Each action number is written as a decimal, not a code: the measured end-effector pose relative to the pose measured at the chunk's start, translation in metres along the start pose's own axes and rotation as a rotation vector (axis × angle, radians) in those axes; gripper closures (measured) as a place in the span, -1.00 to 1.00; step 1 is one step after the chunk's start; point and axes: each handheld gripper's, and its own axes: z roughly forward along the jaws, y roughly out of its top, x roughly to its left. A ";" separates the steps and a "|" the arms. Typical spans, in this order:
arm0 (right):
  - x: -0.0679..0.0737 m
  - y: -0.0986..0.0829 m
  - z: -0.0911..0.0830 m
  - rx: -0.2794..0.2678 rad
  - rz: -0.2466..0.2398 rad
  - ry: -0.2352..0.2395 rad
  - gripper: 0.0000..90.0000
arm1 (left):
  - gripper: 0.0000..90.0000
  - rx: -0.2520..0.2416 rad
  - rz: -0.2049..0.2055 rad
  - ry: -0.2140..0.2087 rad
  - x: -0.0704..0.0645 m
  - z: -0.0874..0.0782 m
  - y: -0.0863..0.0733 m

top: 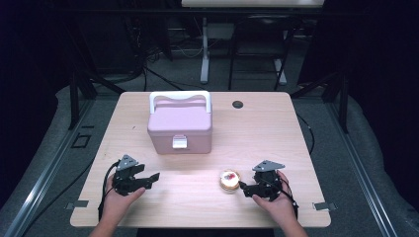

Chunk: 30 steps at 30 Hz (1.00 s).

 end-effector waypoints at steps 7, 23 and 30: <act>0.004 0.003 0.006 0.001 0.006 0.025 -0.55 | -0.34 0.005 -0.012 0.042 0.006 -0.001 -0.002; 0.019 0.014 0.022 0.000 -0.042 0.096 -0.55 | -0.25 0.001 -0.066 0.049 0.012 -0.016 -0.012; 0.028 0.021 0.031 0.007 -0.071 0.111 -0.65 | -0.25 -0.003 -0.083 0.059 0.014 -0.022 -0.017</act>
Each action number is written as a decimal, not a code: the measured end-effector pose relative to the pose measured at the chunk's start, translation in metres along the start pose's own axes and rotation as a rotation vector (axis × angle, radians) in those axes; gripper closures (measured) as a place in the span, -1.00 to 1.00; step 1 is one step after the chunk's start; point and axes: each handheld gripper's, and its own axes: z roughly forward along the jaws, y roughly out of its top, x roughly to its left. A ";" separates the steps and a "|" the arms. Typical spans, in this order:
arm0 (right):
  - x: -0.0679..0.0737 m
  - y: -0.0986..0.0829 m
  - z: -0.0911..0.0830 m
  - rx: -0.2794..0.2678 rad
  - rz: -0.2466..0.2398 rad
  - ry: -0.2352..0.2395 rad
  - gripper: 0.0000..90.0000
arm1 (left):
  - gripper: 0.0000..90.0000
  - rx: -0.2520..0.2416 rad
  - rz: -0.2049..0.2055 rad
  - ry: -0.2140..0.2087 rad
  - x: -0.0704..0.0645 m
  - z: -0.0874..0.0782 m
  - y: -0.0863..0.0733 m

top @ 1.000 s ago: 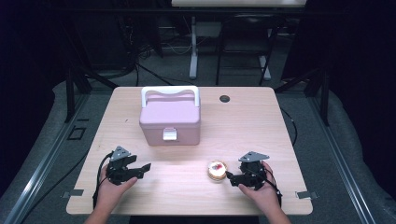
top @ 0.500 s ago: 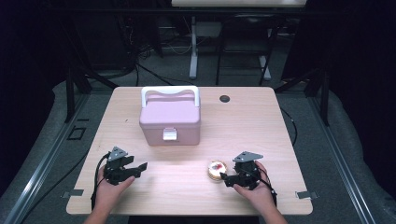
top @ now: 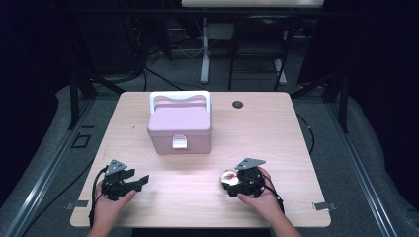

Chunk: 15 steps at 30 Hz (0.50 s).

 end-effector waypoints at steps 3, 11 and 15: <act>0.002 0.002 0.007 0.018 -0.018 -0.008 -0.65 | -0.25 0.001 -0.007 0.007 0.001 -0.003 -0.002; 0.002 0.003 0.013 0.036 -0.019 -0.011 -0.63 | -0.25 -0.004 -0.017 0.013 0.003 -0.004 -0.003; 0.003 0.003 0.014 0.039 -0.023 -0.018 -0.60 | -0.25 -0.002 -0.019 0.011 0.004 -0.004 -0.003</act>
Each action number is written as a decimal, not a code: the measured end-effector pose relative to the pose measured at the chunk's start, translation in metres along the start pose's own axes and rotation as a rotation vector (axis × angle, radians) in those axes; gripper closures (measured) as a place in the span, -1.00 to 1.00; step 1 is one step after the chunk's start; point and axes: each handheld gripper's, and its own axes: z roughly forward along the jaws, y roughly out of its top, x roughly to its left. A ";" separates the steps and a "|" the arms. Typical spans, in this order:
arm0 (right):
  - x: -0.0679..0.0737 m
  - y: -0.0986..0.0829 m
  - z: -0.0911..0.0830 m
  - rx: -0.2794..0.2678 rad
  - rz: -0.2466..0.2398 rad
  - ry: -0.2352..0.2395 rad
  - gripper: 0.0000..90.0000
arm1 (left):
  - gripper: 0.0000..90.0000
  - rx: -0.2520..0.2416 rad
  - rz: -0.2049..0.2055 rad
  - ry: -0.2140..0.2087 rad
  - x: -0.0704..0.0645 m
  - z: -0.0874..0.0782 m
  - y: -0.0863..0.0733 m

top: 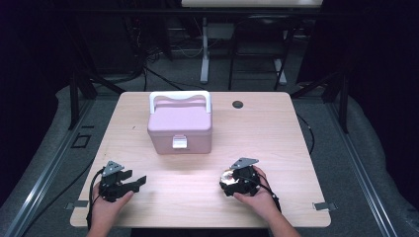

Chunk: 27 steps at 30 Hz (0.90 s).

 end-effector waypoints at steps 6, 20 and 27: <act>-0.001 0.000 0.003 0.015 -0.007 0.001 -0.57 | -0.25 -0.008 -0.004 0.003 0.001 -0.001 0.000; -0.032 -0.012 -0.012 0.022 0.106 -0.084 -0.57 | -0.25 -0.012 0.005 -0.011 -0.002 0.006 0.006; -0.054 -0.028 -0.029 0.023 0.203 -0.158 -0.57 | -0.25 -0.008 0.011 -0.036 -0.005 0.014 0.013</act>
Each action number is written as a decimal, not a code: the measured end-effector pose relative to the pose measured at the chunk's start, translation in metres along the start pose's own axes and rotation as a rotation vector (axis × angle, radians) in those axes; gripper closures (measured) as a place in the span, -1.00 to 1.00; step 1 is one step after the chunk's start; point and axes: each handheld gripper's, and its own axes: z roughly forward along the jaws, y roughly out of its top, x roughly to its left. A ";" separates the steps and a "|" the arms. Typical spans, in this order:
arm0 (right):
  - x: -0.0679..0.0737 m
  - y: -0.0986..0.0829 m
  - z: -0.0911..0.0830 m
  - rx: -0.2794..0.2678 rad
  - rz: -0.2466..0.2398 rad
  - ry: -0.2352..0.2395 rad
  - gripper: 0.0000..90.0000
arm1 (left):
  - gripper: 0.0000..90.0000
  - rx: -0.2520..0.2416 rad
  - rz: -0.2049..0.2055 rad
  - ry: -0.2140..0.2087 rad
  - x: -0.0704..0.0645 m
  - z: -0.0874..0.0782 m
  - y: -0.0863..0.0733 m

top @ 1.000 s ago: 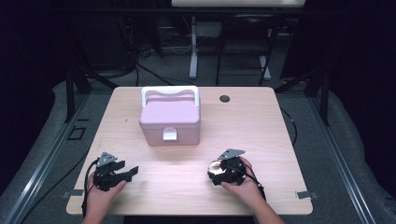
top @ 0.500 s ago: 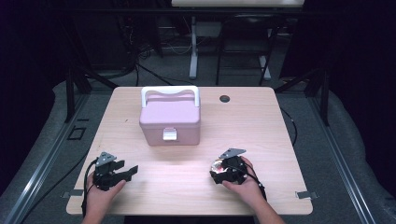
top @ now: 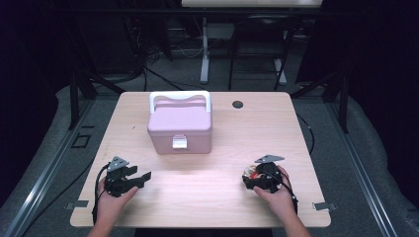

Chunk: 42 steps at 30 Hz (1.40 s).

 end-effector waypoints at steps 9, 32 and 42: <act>-0.034 -0.017 -0.018 -0.007 0.110 -0.090 -0.57 | -0.25 -0.006 0.006 -0.023 -0.004 0.012 0.008; -0.033 -0.008 -0.048 -0.154 0.157 -0.081 -0.68 | -0.01 -0.080 0.008 -0.028 0.002 0.008 0.011; -0.007 0.021 -0.034 -0.230 0.061 -0.007 -0.22 | 0.17 -0.063 -0.029 -0.031 0.011 0.012 0.026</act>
